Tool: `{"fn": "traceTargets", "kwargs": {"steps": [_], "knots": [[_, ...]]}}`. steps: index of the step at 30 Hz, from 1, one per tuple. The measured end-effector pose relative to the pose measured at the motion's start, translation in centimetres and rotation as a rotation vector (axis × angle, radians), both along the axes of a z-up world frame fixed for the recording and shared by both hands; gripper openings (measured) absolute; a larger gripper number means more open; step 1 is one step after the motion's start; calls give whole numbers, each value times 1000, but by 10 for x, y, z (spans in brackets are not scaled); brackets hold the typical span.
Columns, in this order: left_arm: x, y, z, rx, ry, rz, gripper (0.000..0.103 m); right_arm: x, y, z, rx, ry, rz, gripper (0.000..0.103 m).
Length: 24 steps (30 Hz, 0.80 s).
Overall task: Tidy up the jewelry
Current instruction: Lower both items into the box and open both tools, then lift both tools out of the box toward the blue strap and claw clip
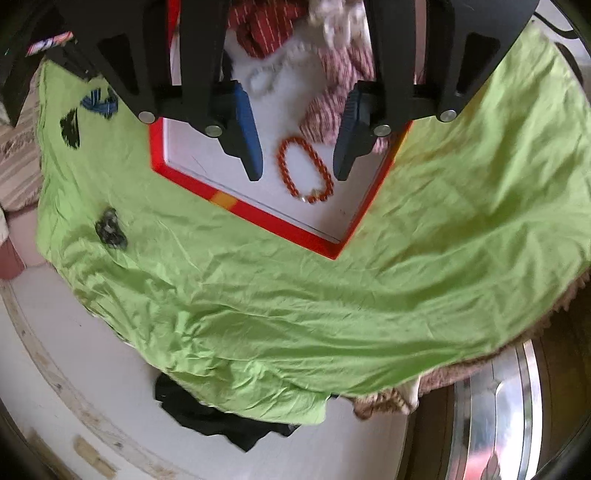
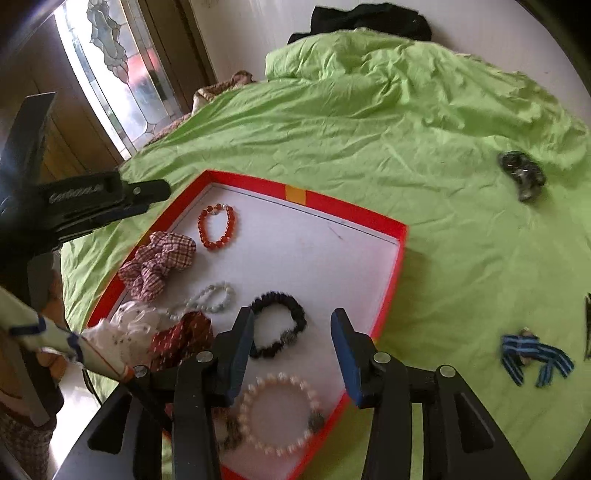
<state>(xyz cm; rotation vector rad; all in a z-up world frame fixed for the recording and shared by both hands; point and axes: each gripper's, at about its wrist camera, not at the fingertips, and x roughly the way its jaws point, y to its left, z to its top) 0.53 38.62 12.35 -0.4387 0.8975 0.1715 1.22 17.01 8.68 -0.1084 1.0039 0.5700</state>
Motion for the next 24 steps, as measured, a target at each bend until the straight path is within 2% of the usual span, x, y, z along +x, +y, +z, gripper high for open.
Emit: {"fn": "traceTargets", "kwargs": {"steps": [3,11,18,24], "knots": [[-28,-25,17,65,-27,-9,50,-16,-20,8,10,-9,-17,51],[-84,-107,41,151,-69,-106,53,-64,-94,10,-2,-31,-115,53],[-117,-169,45,157,-81,-163,56,-94,-162,5,7,-23,-246,54],[-138,-216,38,276,-69,-187,59,-112,-205,-6,15,-9,-327,54]]}}
